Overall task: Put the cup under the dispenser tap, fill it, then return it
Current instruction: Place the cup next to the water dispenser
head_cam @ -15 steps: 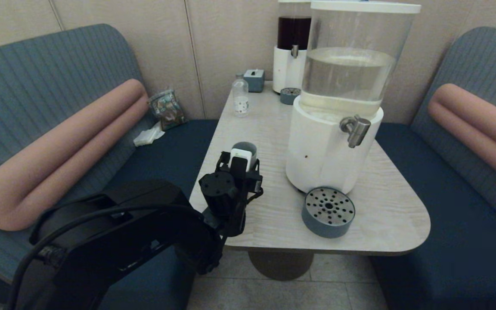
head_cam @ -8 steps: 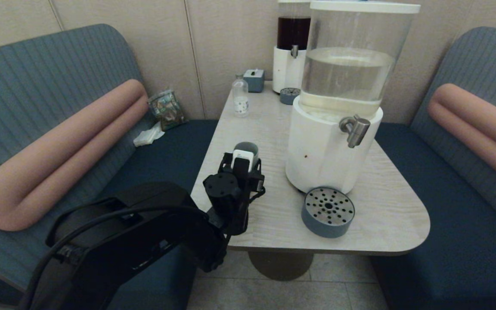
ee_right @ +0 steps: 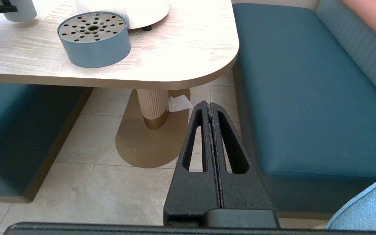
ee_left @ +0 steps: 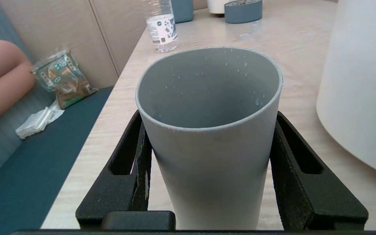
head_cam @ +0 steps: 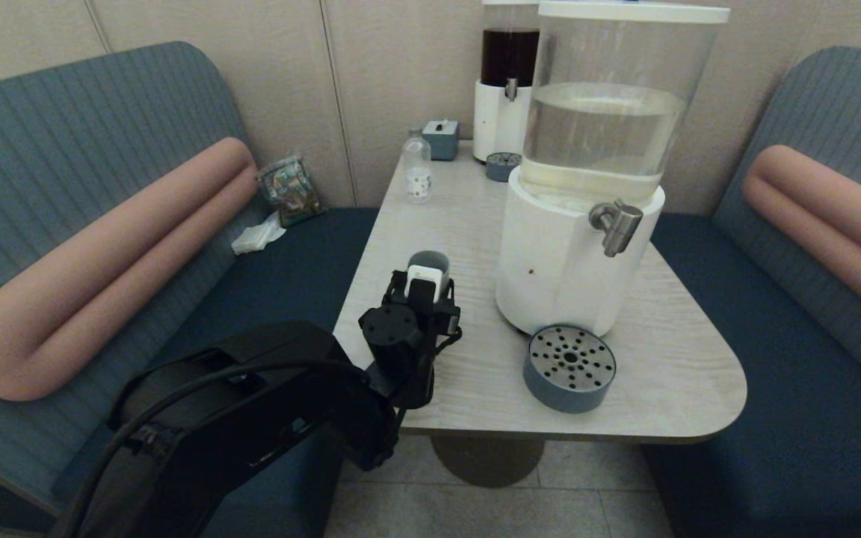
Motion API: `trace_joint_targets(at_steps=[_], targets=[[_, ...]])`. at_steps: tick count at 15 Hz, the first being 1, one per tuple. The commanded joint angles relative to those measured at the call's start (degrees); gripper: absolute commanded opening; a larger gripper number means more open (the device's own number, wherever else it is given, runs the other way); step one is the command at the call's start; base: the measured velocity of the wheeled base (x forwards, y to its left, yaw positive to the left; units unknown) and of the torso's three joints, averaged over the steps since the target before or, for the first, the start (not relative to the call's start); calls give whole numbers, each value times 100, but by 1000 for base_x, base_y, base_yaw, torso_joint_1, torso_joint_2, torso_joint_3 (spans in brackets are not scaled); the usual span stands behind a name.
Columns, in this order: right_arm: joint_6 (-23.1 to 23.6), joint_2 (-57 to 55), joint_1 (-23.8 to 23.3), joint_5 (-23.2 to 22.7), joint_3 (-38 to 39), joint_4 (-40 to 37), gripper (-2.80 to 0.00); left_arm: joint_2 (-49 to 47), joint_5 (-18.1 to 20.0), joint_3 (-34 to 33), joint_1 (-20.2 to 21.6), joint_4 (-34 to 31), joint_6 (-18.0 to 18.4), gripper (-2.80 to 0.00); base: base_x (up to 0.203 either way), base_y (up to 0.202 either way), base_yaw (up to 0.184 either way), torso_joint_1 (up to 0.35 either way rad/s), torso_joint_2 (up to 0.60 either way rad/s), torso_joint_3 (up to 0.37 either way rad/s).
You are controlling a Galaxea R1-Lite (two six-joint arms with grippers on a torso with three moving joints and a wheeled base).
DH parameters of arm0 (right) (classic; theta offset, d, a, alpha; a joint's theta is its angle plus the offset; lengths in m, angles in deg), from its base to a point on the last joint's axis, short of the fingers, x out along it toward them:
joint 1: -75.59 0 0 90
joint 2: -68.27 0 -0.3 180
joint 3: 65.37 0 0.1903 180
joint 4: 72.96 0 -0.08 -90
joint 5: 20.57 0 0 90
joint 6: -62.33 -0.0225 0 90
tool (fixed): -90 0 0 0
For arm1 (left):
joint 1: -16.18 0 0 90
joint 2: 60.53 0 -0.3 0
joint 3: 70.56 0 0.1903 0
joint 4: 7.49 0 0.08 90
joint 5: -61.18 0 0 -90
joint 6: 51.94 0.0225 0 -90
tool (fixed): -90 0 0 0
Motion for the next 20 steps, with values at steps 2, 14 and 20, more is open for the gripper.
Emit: trace_joint_targets(at_steps=[2, 14, 20], targets=[[-2, 1, 1, 1, 0, 2, -280, -37, -16, 31, 0, 48, 20, -280, 0, 0, 0, 0, 0, 0], [-2, 1, 1, 1, 0, 2, -280, -98, -16, 102, 8, 48, -7, 0, 0, 0, 0, 0, 0, 0], [-2, 1, 1, 1, 0, 2, -280, 29, -41, 57, 36, 48, -14, 0, 0, 0, 0, 0, 0, 0]])
